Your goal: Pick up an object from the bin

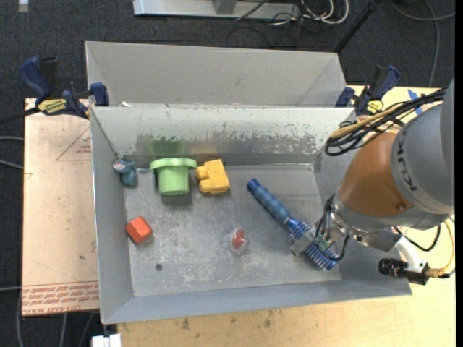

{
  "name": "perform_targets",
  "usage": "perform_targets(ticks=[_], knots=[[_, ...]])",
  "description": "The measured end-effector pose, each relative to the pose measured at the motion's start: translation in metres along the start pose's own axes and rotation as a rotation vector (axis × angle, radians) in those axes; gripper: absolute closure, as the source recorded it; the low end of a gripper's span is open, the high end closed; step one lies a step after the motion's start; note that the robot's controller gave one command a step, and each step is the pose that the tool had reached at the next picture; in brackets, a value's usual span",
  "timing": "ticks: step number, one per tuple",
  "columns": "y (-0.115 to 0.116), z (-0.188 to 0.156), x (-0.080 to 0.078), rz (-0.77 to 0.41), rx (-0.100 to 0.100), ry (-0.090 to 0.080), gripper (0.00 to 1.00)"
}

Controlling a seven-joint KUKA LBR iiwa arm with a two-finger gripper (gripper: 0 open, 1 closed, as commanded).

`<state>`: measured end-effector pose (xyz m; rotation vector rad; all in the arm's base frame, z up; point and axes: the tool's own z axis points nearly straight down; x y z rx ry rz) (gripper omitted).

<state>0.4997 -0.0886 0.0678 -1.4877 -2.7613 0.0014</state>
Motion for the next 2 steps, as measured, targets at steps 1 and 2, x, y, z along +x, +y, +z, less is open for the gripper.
perform_targets(ticks=[1,2], knots=[[0.000,-0.010,0.000,-0.003,-0.003,-0.003,1.00],[0.001,-0.133,0.000,-0.007,-0.008,-0.008,1.00]])
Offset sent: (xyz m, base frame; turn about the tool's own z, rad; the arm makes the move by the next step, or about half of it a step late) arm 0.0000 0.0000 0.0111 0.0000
